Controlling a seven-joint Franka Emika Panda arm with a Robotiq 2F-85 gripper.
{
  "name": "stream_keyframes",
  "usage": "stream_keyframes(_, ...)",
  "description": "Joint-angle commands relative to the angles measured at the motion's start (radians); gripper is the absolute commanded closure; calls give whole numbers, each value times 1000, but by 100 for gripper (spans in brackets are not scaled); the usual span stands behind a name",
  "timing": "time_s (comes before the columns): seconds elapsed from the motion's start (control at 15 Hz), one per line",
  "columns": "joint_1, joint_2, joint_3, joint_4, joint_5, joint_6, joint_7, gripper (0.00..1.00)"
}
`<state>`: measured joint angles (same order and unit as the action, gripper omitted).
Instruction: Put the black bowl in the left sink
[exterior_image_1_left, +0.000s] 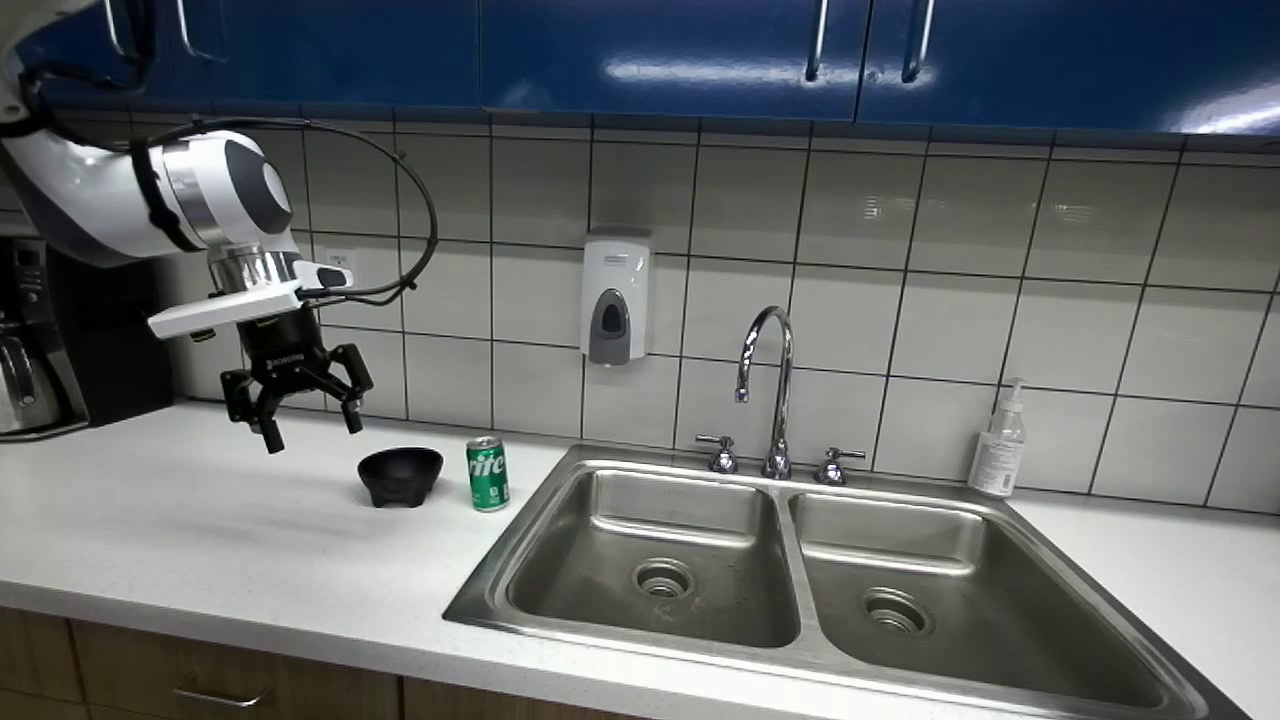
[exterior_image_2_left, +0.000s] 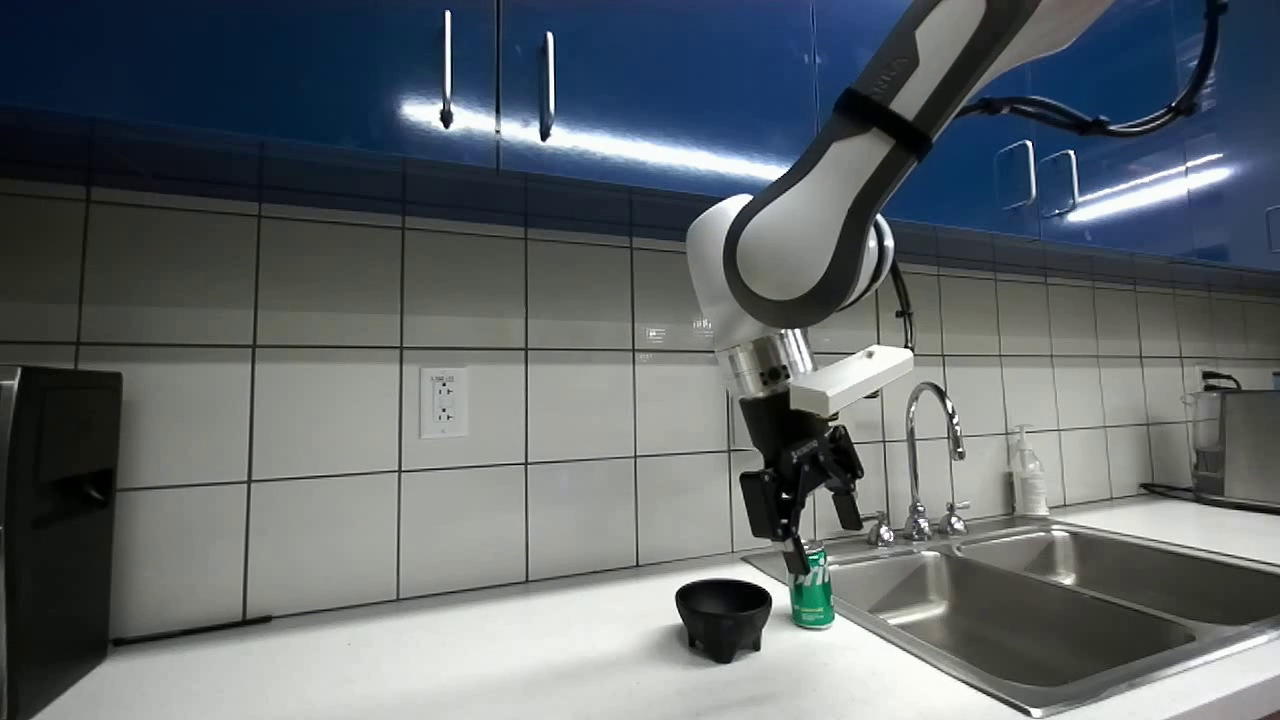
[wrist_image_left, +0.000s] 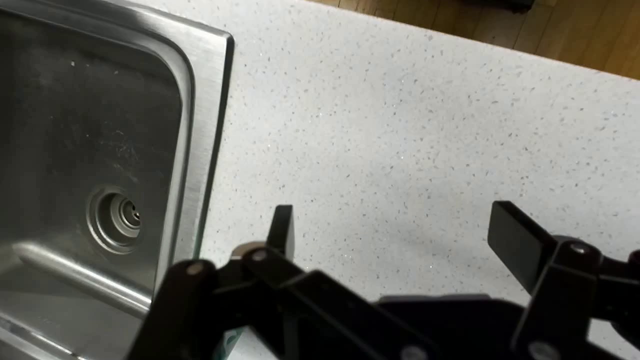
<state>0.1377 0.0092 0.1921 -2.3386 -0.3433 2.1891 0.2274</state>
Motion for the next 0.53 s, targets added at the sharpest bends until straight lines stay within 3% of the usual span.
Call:
stream_keyframes(0.0,20,80,-7,80,-28,20,42,0)
stream_keyframes(0.47,46,226,-33,217,-10,54,49,0)
